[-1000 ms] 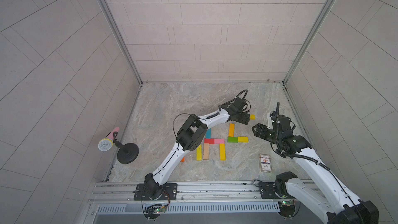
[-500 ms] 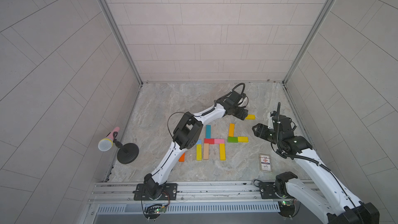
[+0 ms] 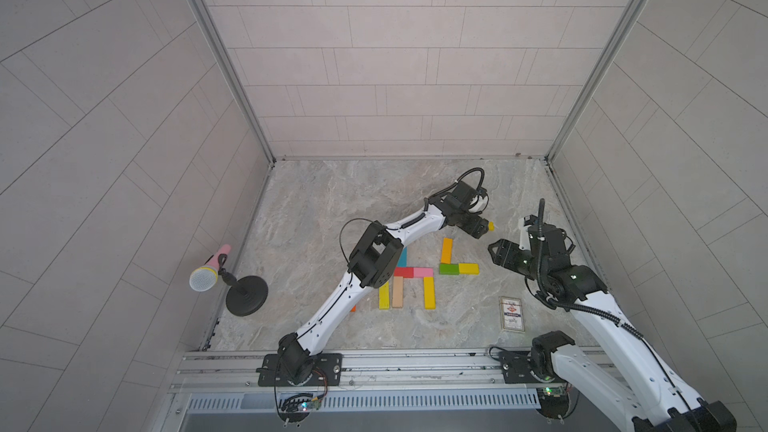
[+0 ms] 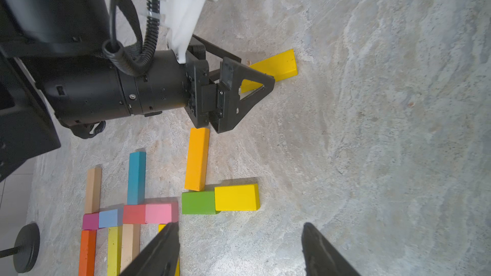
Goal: Assemble the letter h with building blocks
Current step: Pick up the building block from the center of the board.
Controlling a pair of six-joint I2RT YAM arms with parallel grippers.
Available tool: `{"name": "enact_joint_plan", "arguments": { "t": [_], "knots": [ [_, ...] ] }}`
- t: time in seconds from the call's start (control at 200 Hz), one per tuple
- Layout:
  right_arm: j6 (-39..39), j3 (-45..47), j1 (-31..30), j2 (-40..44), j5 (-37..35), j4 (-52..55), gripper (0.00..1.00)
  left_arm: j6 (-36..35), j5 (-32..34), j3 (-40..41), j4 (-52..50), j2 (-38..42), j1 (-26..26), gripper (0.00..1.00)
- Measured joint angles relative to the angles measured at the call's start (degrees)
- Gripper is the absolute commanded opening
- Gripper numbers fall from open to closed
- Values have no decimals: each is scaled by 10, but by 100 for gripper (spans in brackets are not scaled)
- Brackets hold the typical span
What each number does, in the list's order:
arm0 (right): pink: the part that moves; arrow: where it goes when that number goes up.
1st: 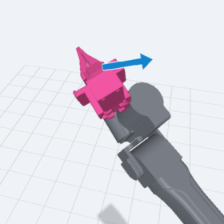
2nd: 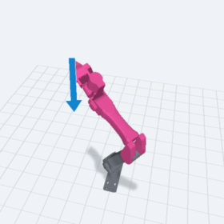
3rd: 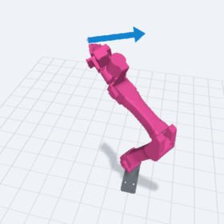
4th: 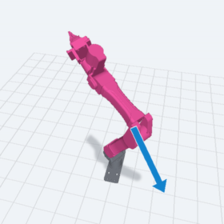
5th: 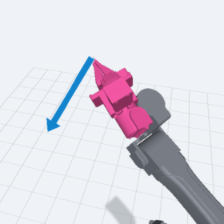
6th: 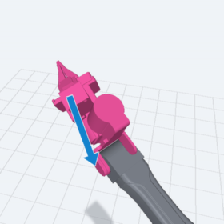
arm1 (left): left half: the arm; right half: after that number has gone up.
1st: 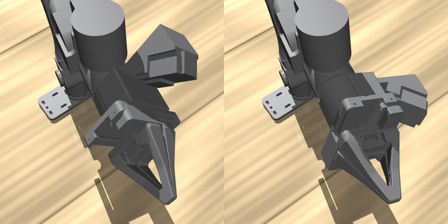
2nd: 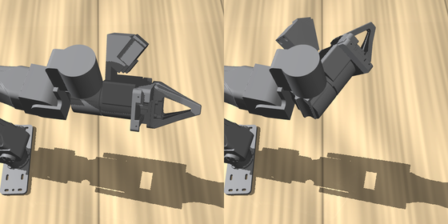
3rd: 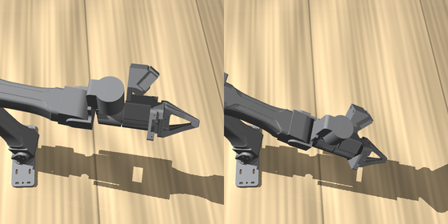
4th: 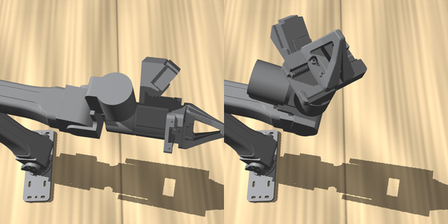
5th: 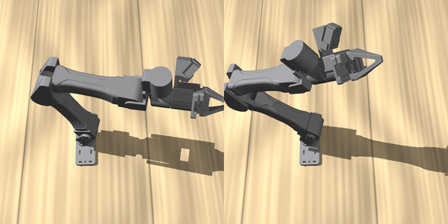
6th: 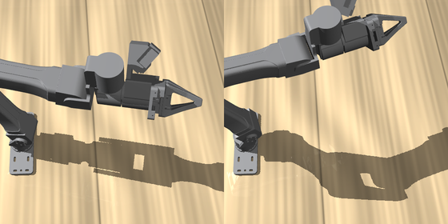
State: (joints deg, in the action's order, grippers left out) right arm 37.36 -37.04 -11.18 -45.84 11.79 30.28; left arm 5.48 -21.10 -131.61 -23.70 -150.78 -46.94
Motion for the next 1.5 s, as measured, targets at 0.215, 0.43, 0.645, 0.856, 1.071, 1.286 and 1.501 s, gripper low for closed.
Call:
{"name": "enact_joint_plan", "arguments": {
  "t": [0.215,0.43,0.645,0.856,1.071,1.286,1.501],
  "knots": [
    [3,0,0,8,0,0,75,-66,67,-4,-43,0,-24,73],
    [13,23,5,29,0,3,75,-106,114,-5,-58,0,-46,53],
    [19,26,9,33,0,5,75,-115,124,-5,-58,0,-59,73],
    [20,26,15,38,0,5,75,-112,122,-16,-61,-5,-59,38],
    [25,27,19,40,-7,7,75,-101,120,47,-7,23,-60,33],
    [38,33,24,53,-17,8,75,-45,132,166,61,90,-60,28],
    [45,33,28,68,-20,8,75,46,179,352,171,228,-55,28]
  ]
}}
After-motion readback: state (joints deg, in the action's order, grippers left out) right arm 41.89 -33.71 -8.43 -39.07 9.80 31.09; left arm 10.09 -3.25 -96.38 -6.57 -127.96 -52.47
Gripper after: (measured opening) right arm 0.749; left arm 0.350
